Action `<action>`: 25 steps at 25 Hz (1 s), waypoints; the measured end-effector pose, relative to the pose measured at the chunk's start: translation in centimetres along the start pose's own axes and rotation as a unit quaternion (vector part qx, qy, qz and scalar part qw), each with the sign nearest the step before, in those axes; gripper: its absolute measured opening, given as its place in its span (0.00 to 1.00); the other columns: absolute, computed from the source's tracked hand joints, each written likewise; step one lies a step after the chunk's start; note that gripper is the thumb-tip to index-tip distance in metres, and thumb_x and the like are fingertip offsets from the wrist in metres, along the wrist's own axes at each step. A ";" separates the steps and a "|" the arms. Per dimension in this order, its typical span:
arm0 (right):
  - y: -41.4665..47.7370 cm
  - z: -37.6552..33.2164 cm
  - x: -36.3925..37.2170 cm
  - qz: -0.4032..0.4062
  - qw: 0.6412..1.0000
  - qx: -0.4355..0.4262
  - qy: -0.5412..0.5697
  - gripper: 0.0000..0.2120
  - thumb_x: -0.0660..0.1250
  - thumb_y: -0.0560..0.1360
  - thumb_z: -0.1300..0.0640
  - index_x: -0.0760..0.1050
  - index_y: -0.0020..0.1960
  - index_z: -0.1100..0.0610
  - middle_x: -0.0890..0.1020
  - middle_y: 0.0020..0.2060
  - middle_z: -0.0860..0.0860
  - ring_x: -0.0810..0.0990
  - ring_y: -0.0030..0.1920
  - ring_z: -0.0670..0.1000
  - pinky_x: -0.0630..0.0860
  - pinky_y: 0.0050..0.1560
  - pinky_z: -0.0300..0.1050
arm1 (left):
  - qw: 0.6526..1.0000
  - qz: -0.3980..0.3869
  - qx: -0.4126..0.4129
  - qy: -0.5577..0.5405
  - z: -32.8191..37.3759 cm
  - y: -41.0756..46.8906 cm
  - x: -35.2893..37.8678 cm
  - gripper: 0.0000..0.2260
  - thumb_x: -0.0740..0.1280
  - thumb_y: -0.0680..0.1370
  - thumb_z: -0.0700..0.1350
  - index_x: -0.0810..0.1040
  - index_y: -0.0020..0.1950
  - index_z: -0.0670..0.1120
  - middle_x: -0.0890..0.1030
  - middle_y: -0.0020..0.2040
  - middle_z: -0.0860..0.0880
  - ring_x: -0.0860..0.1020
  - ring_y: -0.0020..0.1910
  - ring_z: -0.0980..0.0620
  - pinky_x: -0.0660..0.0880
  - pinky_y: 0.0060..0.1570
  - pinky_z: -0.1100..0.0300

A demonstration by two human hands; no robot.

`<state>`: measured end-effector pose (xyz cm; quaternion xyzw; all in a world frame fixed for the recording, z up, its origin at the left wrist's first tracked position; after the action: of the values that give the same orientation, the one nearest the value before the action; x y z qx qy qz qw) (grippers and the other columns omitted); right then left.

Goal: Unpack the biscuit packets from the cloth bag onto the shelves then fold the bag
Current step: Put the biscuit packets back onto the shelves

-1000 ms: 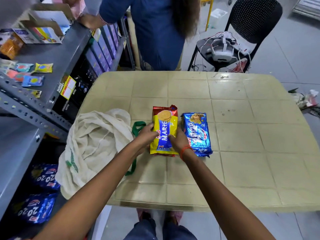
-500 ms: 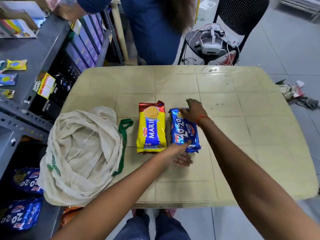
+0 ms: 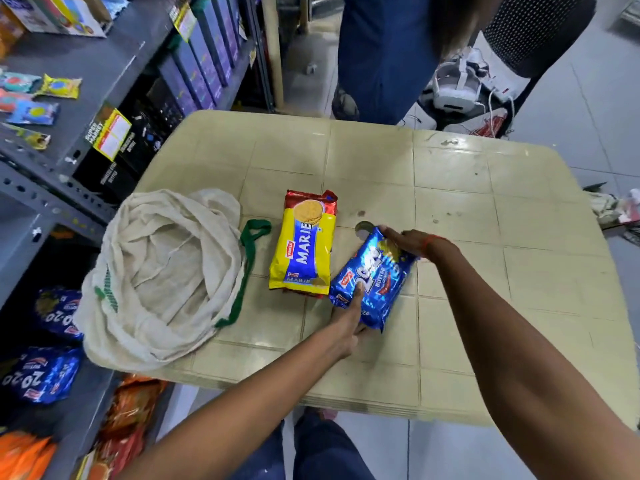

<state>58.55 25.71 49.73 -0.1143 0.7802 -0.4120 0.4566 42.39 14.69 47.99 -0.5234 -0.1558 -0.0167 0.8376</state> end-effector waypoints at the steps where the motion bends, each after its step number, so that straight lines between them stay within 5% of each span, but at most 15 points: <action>1: -0.8 0.9 0.2 -0.011 1.000 0.013 0.012 0.41 0.49 0.72 0.29 0.72 0.64 0.62 0.76 0.63 0.60 0.75 0.59 0.59 0.69 0.60 0.48 | 1.000 -0.009 -0.004 -0.008 -0.3 -0.5 0.0 0.35 0.68 0.66 0.63 0.69 0.68 0.48 0.78 0.64 0.45 0.79 0.45 0.50 0.77 0.38 0.59; 5: -4.6 1.3 -2.1 0.022 0.999 0.029 0.031 0.41 0.53 0.69 0.27 0.75 0.59 0.62 0.78 0.59 0.59 0.76 0.51 0.58 0.69 0.55 0.49 | 0.998 -0.055 -0.024 -0.030 -0.7 -3.2 1.1 0.26 0.69 0.70 0.58 0.71 0.62 0.46 0.80 0.53 0.45 0.78 0.44 0.50 0.76 0.48 0.55; 8: -8.7 -1.2 -5.0 0.079 0.995 0.017 0.056 0.40 0.55 0.69 0.28 0.74 0.59 0.62 0.78 0.54 0.59 0.76 0.49 0.58 0.69 0.53 0.49 | 0.997 -0.078 -0.002 -0.010 1.2 -6.7 1.2 0.23 0.67 0.72 0.58 0.70 0.62 0.46 0.78 0.54 0.45 0.78 0.51 0.47 0.75 0.57 0.52; 12: -14.0 -6.6 -6.1 0.130 0.987 -0.028 0.087 0.35 0.56 0.70 0.29 0.74 0.55 0.60 0.77 0.49 0.56 0.76 0.49 0.58 0.69 0.51 0.47 | 0.993 -0.083 0.083 -0.010 6.0 -11.6 -2.5 0.21 0.68 0.72 0.58 0.74 0.59 0.46 0.81 0.54 0.45 0.80 0.44 0.50 0.78 0.40 0.58; 17: -18.7 -18.6 -2.1 0.146 0.978 -0.132 0.074 0.40 0.56 0.67 0.26 0.77 0.55 0.62 0.78 0.51 0.57 0.76 0.48 0.58 0.71 0.49 0.47 | 0.981 -0.040 0.187 -0.018 12.0 -17.4 -13.1 0.15 0.64 0.75 0.57 0.77 0.52 0.47 0.83 0.45 0.47 0.80 0.38 0.50 0.79 0.31 0.59; 21: -20.5 -28.0 2.9 0.139 0.965 -0.218 0.041 0.37 0.56 0.70 0.29 0.78 0.50 0.64 0.77 0.45 0.57 0.74 0.44 0.58 0.70 0.48 0.46 | 0.970 0.019 0.240 -0.041 14.3 -20.1 -22.8 0.20 0.64 0.75 0.58 0.75 0.61 0.47 0.83 0.52 0.46 0.81 0.43 0.49 0.79 0.42 0.55; 25: -22.2 -37.3 10.9 0.041 0.956 -0.289 0.039 0.26 0.61 0.70 0.33 0.70 0.32 0.56 0.72 0.30 0.53 0.71 0.30 0.53 0.74 0.37 0.43 | 0.948 0.118 0.285 -0.078 14.7 -22.7 -33.3 0.19 0.62 0.76 0.59 0.75 0.60 0.48 0.83 0.51 0.48 0.80 0.38 0.52 0.76 0.40 0.59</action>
<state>17.99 25.67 68.66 -0.1931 0.8872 -0.1534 0.3899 2.77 12.91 64.41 -0.2776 -0.1565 0.1683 0.9328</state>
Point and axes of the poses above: each hand's wrist, its own y-axis towards the middle knuckle, its own x-axis out of the palm, z = x × y, the point moved 2 cm from there along y, towards the middle knuckle
